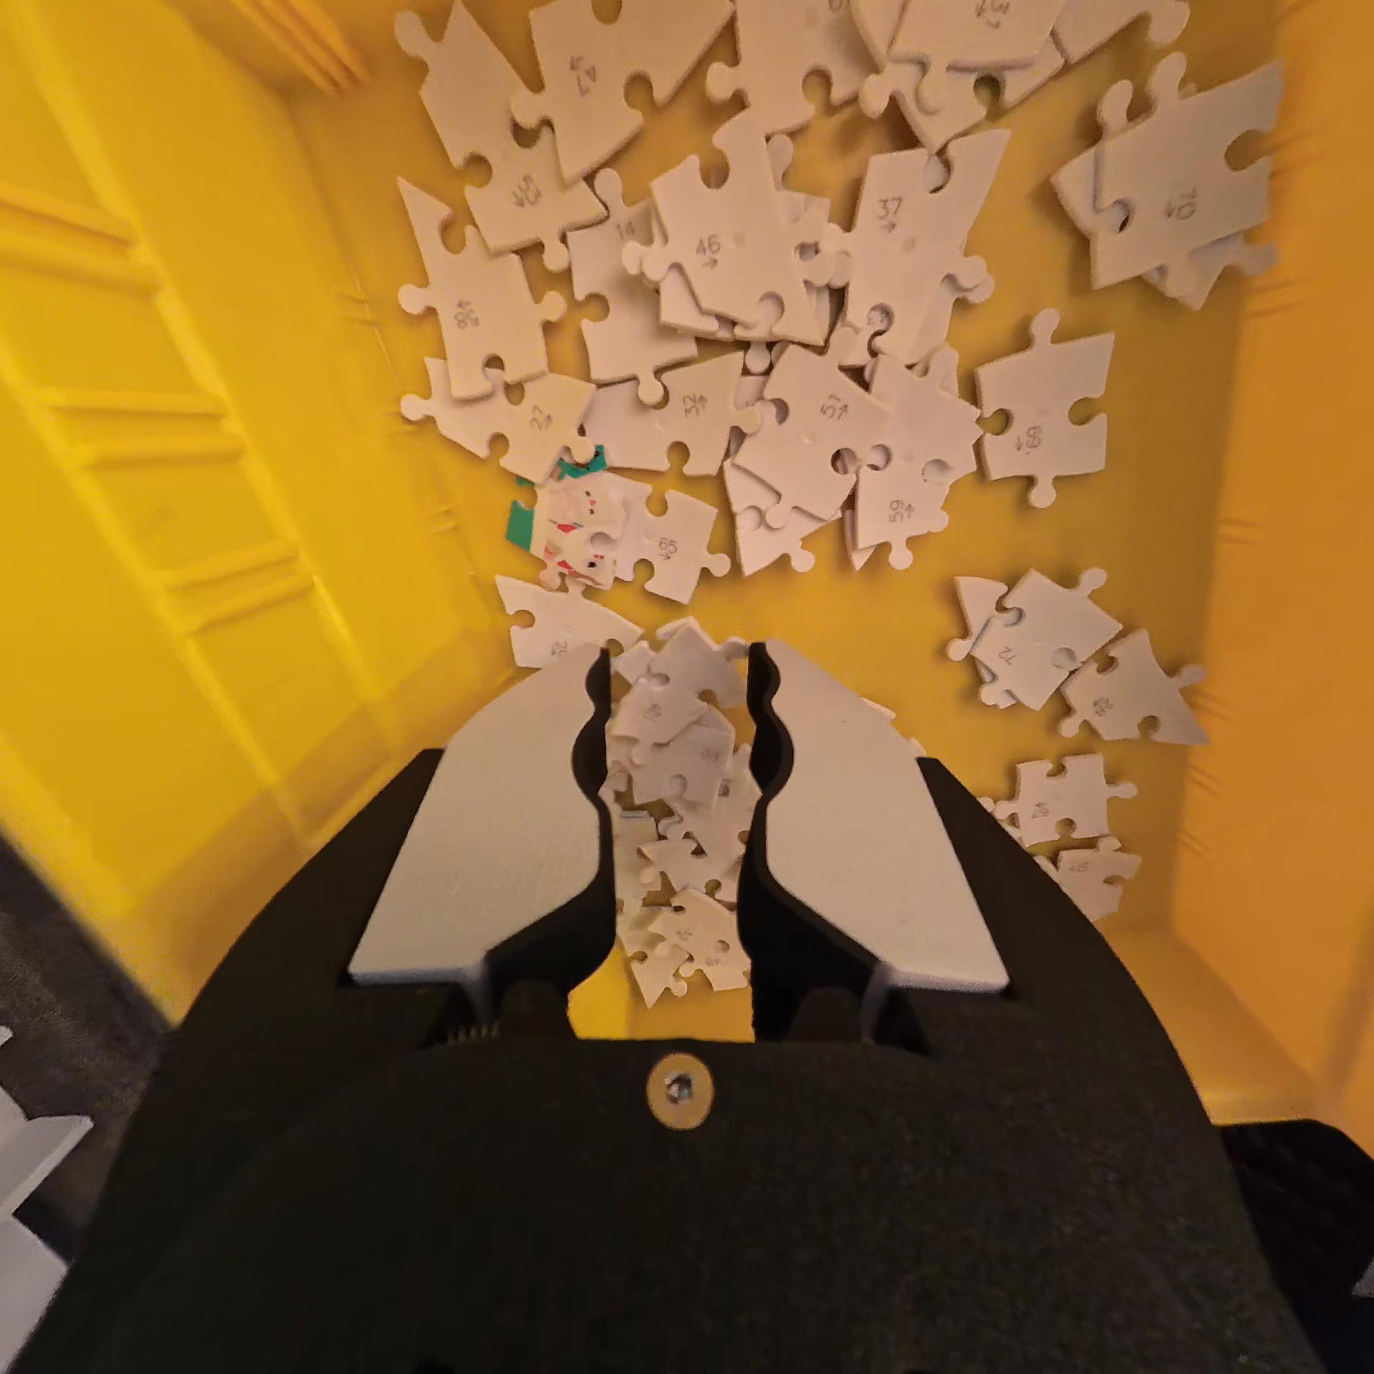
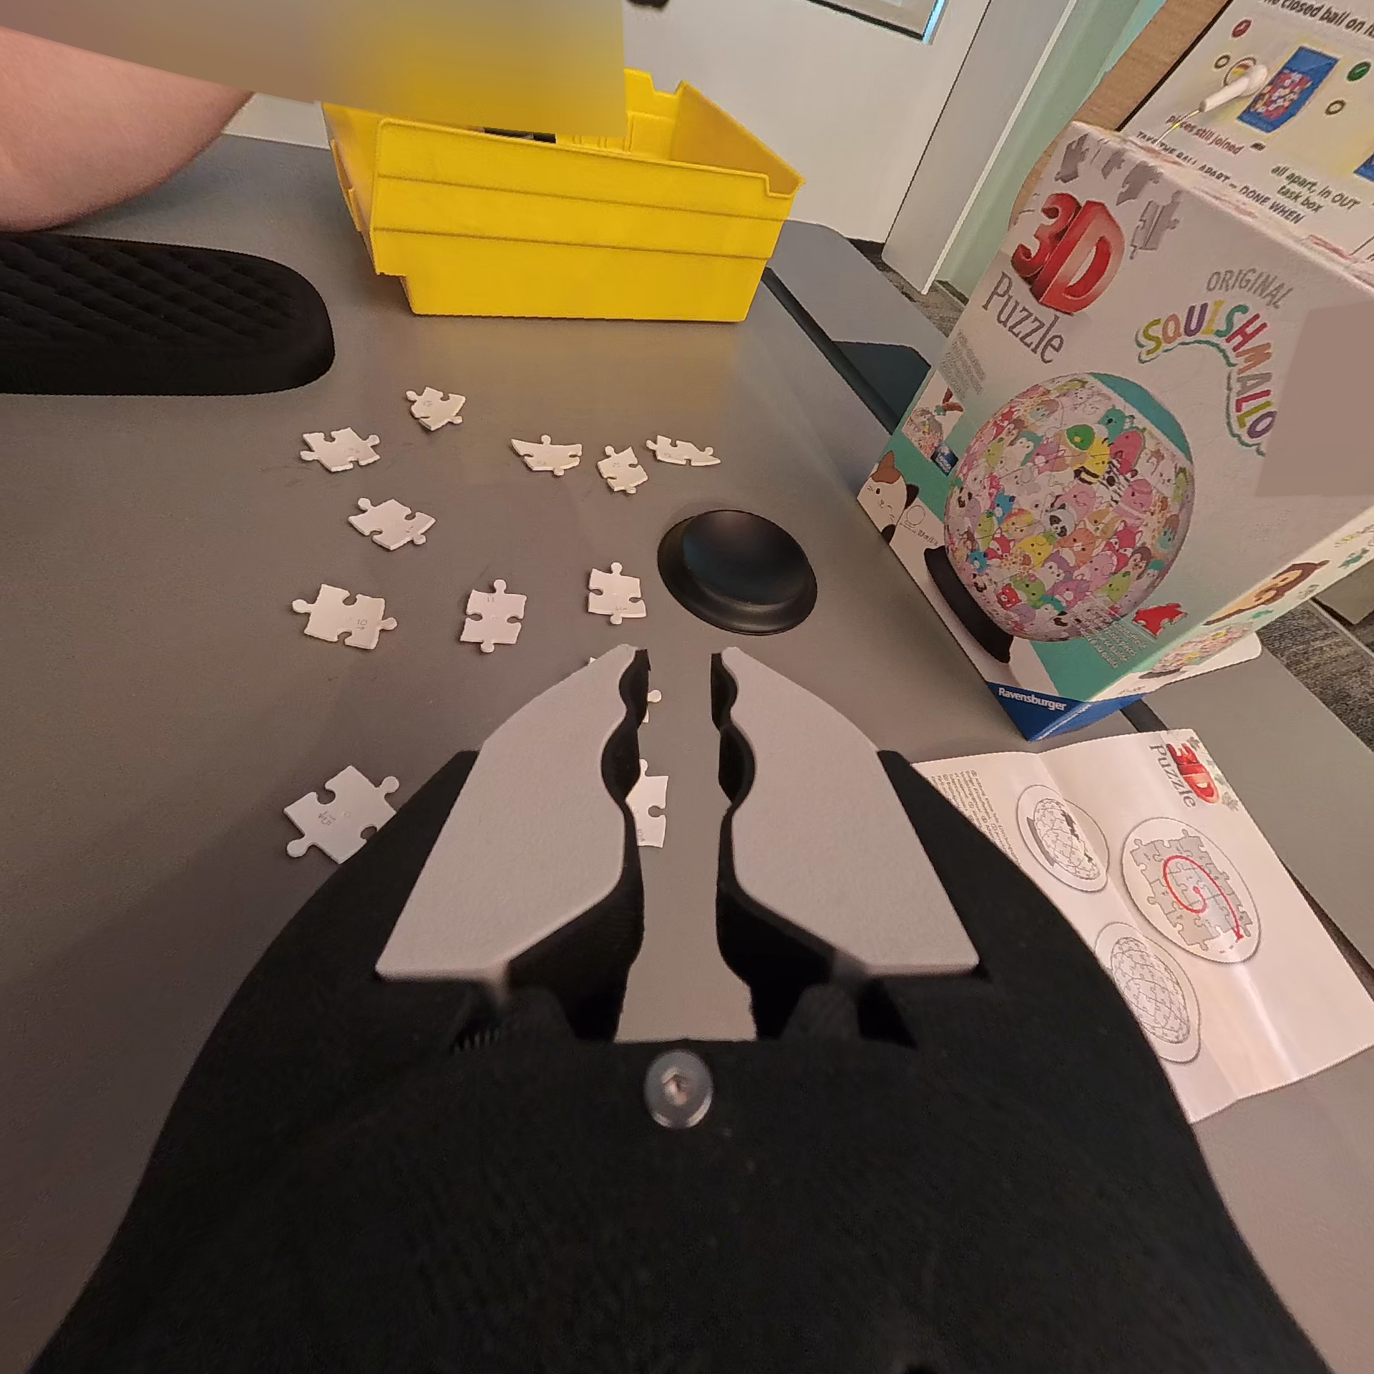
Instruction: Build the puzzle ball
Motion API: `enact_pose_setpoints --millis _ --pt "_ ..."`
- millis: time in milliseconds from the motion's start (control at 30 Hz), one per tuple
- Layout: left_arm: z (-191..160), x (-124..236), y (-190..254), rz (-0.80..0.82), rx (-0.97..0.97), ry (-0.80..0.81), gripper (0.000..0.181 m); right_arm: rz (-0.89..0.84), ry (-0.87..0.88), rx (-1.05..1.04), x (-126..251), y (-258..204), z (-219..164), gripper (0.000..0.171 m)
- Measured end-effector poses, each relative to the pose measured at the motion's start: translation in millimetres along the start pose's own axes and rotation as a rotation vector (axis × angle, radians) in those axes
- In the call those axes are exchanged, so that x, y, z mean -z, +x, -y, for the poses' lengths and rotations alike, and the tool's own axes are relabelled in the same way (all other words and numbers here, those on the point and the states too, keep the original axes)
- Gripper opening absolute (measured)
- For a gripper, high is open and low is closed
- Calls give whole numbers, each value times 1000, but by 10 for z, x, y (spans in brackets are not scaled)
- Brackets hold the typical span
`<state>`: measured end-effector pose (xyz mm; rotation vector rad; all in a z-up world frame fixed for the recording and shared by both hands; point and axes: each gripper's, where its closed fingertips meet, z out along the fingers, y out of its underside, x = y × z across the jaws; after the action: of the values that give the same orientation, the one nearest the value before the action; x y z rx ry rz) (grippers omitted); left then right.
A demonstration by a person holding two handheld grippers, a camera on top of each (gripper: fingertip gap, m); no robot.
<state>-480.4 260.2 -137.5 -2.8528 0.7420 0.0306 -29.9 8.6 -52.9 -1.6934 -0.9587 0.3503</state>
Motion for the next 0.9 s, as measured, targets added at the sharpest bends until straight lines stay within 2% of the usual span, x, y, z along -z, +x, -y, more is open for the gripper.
enact_pose_setpoints --millis 267,567,800,900 --pt "77 412 -45 21 17 144 35 2 -12 0 -12 0 -28 17" --pt "36 303 121 -53 -38 92 35 9 -21 1 -31 -16 -41 17" --pt "-160 73 483 -151 -160 -78 35 20 -46 5 -60 -38 -84 17" --pt "-132 21 535 -135 -178 -87 35 25 -51 4 -67 -44 -94 17"
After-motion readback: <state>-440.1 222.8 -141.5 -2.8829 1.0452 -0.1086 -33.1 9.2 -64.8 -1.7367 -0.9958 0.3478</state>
